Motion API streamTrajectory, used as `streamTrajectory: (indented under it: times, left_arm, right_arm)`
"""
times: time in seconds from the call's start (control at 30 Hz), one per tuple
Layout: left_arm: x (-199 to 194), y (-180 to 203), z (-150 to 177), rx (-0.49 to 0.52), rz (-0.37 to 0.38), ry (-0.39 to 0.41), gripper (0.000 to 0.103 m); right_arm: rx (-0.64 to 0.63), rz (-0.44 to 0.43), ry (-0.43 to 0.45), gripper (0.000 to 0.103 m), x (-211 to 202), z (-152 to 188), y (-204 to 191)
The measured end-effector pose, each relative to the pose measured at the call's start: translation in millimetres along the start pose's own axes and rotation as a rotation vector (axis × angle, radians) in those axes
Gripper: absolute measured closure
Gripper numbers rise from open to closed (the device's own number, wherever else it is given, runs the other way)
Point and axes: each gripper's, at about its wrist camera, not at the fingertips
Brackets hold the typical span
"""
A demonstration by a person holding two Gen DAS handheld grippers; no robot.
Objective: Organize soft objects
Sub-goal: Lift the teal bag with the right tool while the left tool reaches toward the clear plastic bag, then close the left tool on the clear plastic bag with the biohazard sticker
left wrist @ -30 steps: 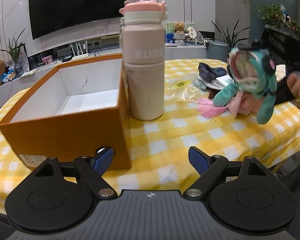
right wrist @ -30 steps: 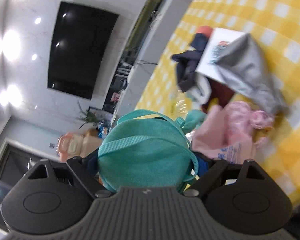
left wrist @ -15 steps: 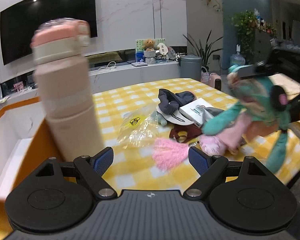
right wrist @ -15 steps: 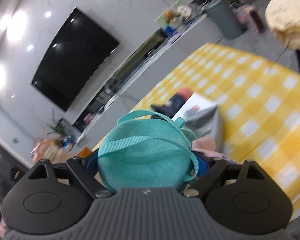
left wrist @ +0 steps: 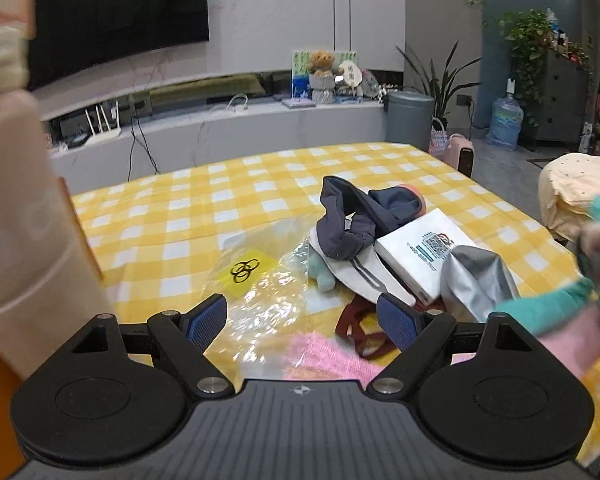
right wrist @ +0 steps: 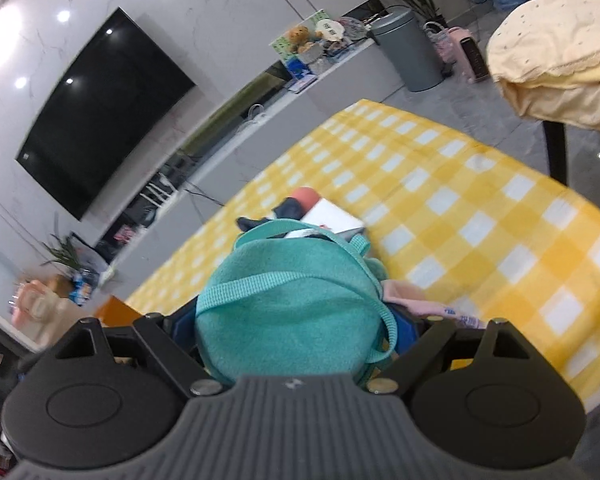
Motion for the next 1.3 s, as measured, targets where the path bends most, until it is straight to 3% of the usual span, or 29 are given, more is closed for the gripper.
streamTrajectory:
  times: [0.2,0.57,0.67,0.83,0.93,1.0,1.17,1.3]
  left_arm:
    - [33,5,-5,0.03,0.017,-0.062,0.004]
    - [63,-12,3,-0.009,-0.068,-0.113,0.004]
    - [72,-14,5,-0.029,-0.071,-0.132,0.017]
    - [75,-13,11,-0.042,-0.118,-0.107,0.026]
    - [71,-7,13,-0.002,-0.12,-0.076,0.045]
    - [69,-3,14,-0.001,-0.112,-0.071,0.067]
    - [67,0,13,-0.022,-0.13,-0.076,0.099]
    - [59,-3,15,-0.029,-0.131,-0.045,0.101]
  right_arm:
    - [0.033,-0.004,0.027,0.015,-8,-5,9]
    - [0.005,0.016,0.015,0.015,-7,-6,11]
    - [0.009,0.018,0.012,0.015,-7,-6,11]
    - [-0.003,0.023,0.003,0.015,-5,-4,7]
    - [-0.005,0.016,0.006,0.015,-6,-5,6]
    - [-0.003,0.017,0.006,0.015,-5,-5,7]
    - [-0.002,0.029,0.001,0.015,-5,-4,10]
    - [0.002,0.029,0.002,0.015,-6,-4,11]
Point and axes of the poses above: each gripper's, at about its wrist camera, not at the fingertips, and x roughly the way its jaws point, y to its right, z to its underside, and after that the axes turned 8 degrees about y, right-handed
